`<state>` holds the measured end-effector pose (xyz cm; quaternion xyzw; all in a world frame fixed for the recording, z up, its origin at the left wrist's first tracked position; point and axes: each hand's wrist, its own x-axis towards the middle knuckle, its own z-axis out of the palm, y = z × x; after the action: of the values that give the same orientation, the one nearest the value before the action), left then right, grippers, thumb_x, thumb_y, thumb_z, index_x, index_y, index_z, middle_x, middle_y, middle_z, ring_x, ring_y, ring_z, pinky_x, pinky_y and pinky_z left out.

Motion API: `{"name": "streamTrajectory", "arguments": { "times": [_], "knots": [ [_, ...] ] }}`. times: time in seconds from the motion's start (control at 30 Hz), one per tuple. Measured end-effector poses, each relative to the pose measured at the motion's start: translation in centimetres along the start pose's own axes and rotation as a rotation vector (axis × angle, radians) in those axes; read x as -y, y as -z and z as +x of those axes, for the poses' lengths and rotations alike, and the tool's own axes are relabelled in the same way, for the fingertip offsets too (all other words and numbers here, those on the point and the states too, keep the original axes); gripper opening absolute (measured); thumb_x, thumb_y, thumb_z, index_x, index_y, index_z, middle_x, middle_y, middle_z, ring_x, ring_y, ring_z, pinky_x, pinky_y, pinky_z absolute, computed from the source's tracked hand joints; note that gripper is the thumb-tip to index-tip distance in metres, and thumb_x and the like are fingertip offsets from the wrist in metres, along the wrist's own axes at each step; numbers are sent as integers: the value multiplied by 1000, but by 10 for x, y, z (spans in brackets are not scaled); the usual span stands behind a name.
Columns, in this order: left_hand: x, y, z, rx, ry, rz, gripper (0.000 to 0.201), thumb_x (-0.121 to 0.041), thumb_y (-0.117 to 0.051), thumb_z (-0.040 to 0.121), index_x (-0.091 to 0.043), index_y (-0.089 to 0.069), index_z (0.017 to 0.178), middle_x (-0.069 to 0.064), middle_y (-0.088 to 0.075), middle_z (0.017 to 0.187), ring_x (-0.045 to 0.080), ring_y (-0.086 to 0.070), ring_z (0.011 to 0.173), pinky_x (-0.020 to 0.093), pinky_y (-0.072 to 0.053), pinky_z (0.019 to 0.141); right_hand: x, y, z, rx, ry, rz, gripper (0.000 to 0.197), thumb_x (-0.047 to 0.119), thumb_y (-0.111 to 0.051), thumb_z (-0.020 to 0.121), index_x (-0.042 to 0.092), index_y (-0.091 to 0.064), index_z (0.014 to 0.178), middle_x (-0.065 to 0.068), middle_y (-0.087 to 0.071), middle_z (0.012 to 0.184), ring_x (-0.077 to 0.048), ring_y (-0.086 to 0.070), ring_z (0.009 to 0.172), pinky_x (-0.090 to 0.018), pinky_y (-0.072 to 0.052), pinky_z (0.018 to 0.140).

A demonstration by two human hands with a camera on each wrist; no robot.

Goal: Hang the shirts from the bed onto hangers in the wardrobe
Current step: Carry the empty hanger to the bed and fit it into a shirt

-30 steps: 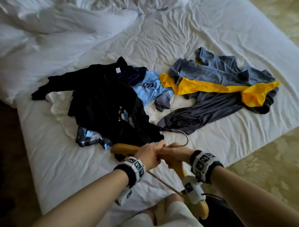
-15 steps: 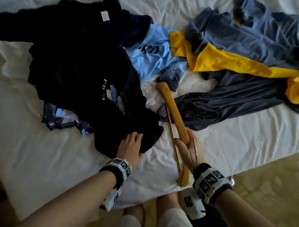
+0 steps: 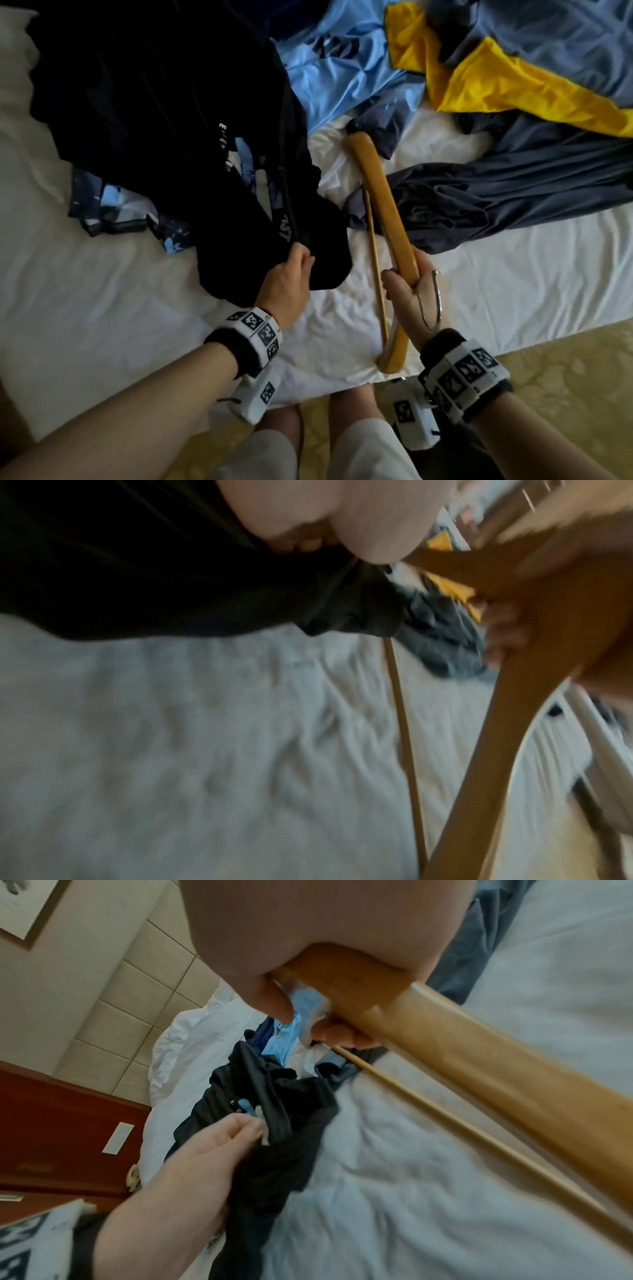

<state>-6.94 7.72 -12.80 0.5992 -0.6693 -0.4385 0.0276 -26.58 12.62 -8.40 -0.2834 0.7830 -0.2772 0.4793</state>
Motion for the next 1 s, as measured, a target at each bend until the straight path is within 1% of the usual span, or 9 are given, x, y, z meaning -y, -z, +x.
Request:
{"name": "streamTrajectory", "arguments": {
  "times": [0.1, 0.23, 0.37, 0.5, 0.63, 0.73, 0.8, 0.9, 1.0],
  "knots": [
    [13, 19, -8, -95, 42, 65, 32, -42, -48, 99, -10, -53, 102, 12, -64, 71, 35, -64, 66, 43, -49, 55, 4, -3, -4, -13, 24, -3, 35, 26, -58, 69, 16, -60, 102, 2, -52, 61, -5, -52, 49, -15, -40, 47],
    [57, 44, -25, 275, 276, 438, 76, -76, -64, 71, -33, -36, 126, -1, -66, 107, 27, -65, 96, 38, -52, 79, 12, -7, -11, -32, 36, 0, 40, 25, -56, 69, 14, -58, 107, 4, -49, 64, 3, -51, 51, -9, -38, 46],
    [79, 51, -31, 456, 248, 755, 55, -31, -64, 90, -27, -37, 139, 1, -67, 105, 25, -66, 94, 33, -50, 73, 7, -10, -9, -35, 33, -26, 44, 27, -55, 69, 12, -59, 111, 4, -49, 63, 0, -49, 49, -13, -39, 45],
    [72, 49, -31, 248, 257, 509, 32, -17, -56, 96, -18, -59, 129, 13, -70, 99, 34, -66, 92, 39, -51, 73, 5, -12, -8, -41, 31, -38, 42, 25, -56, 69, 11, -59, 109, 4, -49, 62, -1, -49, 49, -13, -38, 45],
    [47, 37, -50, 89, 8, 273, 32, 2, -65, 83, -9, -67, 113, 10, -68, 108, 33, -60, 89, 38, -49, 79, 5, -16, -10, 3, -17, -76, 30, 10, -66, 80, 15, -56, 108, -3, -55, 67, -9, -51, 51, -14, -39, 43],
    [33, 32, -61, -33, -168, 277, 15, -14, -63, 80, -6, -70, 91, 6, -59, 114, 19, -50, 93, 32, -44, 84, 7, -22, -14, 43, -57, -62, 33, 12, -69, 80, 20, -53, 108, 0, -62, 76, -15, -59, 63, -23, -43, 54],
    [31, 34, -65, -10, -142, 236, 36, -29, -46, 83, -3, -70, 86, 5, -63, 107, 19, -53, 91, 31, -43, 84, 10, -26, -17, 51, -64, -68, 34, 17, -69, 81, 22, -52, 109, 1, -63, 80, -17, -62, 68, -29, -44, 59],
    [44, 43, -70, 62, 48, 237, 44, -39, -34, 81, -7, -63, 75, 6, -64, 88, 28, -58, 82, 35, -44, 72, 15, -22, -21, 64, -59, -53, 35, 17, -71, 80, 22, -52, 109, 3, -60, 79, -11, -58, 68, -21, -41, 57],
    [64, 58, -69, 127, 352, 399, 32, -41, -46, 88, -15, -50, 69, 5, -59, 83, 30, -55, 79, 33, -39, 70, 17, -15, -28, 86, -30, -25, 44, 31, -63, 66, 20, -52, 107, 1, -58, 75, -7, -53, 61, -12, -39, 49]
  ]
}}
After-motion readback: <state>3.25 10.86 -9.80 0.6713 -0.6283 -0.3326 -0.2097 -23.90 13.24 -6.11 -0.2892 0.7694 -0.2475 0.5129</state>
